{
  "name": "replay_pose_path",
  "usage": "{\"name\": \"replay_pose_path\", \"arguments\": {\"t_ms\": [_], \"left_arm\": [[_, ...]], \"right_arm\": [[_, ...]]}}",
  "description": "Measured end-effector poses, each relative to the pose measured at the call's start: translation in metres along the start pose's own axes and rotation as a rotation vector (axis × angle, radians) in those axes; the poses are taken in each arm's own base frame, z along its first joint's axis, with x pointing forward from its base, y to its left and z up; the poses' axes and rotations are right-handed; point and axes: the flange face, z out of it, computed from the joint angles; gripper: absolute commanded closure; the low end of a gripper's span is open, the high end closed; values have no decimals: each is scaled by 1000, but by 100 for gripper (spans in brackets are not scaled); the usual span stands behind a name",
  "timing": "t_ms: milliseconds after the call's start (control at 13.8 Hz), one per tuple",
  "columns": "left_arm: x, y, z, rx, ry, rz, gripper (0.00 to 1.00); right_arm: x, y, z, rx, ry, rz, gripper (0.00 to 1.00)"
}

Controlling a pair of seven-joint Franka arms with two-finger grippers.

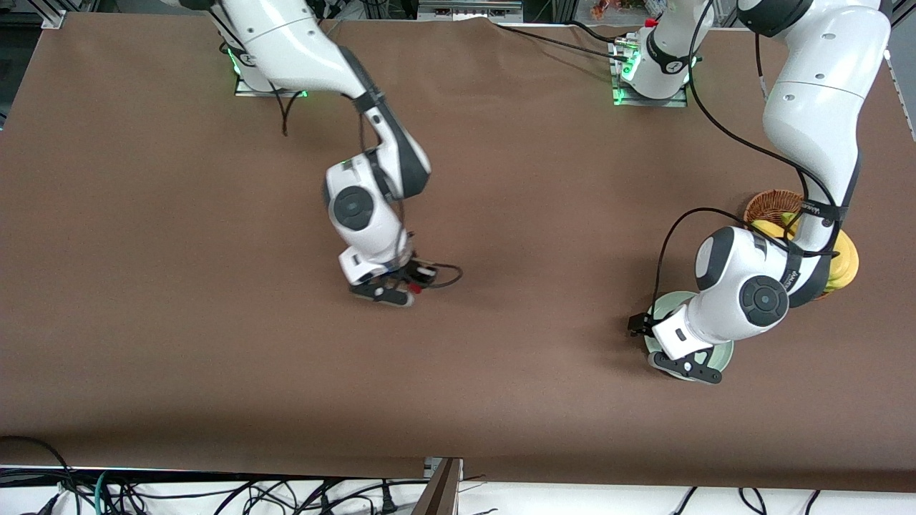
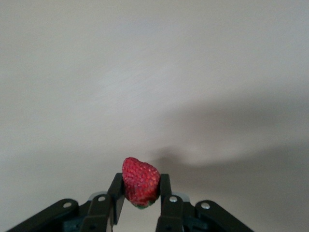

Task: Collect all strawberries into plate
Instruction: 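Set the last strawberry mid-table with the right gripper while the left gripper returns, then grasp the middle strawberry with the left gripper while the right gripper withdraws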

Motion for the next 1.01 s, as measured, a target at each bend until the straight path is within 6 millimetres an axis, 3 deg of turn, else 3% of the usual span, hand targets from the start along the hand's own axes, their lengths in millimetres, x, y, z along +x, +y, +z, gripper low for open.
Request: {"name": "replay_pose_path", "arguments": {"t_ms": [217, 362, 434, 506, 579, 796, 1013], "left_arm": [[1, 36, -4, -37, -22, -104, 0], [2, 67, -10, -67, -29, -190, 0], [1, 82, -13, -82, -40, -230, 0], [0, 96, -14, -97, -50, -265, 0], [0, 107, -16, -107, -57, -292, 0], [-2, 129, -15, -116, -73, -339, 0], [-4, 142, -12, -115, -84, -364, 0]], "right_arm": [[-48, -50, 18, 32, 5, 55, 80], [-72, -69, 29, 45, 5, 68, 78], [-81, -74, 34, 50, 7, 68, 31], [-87, -77, 38, 53, 9, 65, 0], [-89, -78, 41, 55, 11, 62, 0], [-69, -78, 27, 66, 52, 57, 0], [-15, -71, -21, 36, 71, -15, 0]]}}
